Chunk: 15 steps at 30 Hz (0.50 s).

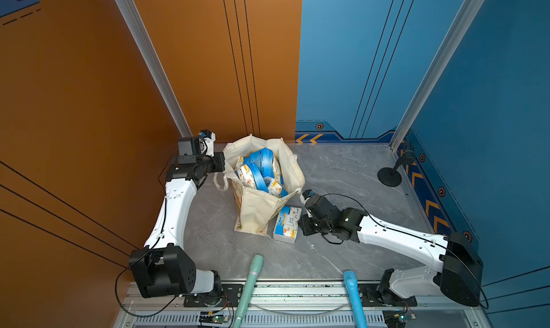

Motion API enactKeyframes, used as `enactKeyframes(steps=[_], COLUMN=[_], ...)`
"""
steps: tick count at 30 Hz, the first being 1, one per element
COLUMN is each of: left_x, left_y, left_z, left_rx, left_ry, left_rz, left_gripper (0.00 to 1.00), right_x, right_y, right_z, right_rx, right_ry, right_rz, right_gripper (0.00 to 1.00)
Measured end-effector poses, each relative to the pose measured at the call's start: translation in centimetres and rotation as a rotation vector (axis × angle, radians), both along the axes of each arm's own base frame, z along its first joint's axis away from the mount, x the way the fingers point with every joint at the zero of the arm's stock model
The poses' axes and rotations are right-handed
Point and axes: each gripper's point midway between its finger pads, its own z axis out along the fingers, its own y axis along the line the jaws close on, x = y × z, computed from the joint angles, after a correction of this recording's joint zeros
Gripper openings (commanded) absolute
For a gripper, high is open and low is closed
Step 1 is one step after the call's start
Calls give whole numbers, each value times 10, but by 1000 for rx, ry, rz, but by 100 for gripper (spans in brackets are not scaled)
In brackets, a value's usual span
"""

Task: Put tissues into the canvas bag
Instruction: Pick up the pack of facial tissues from the center of the board.

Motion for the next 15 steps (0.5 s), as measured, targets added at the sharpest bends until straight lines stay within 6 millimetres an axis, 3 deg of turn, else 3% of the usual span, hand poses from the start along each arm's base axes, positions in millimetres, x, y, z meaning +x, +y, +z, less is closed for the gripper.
enactKeyframes(steps=[7,15], left_x=[0,0], left_y=[0,0], left_z=[0,-1], left_rx=[0,1], left_ry=[0,1], left_rz=[1,1], left_gripper=[0,0], right_x=[-6,-6], right_y=[48,66], right_z=[-11,-23], right_rx=[25,31], right_ry=[21,45], right_rz=[80,106], right_gripper=[12,8])
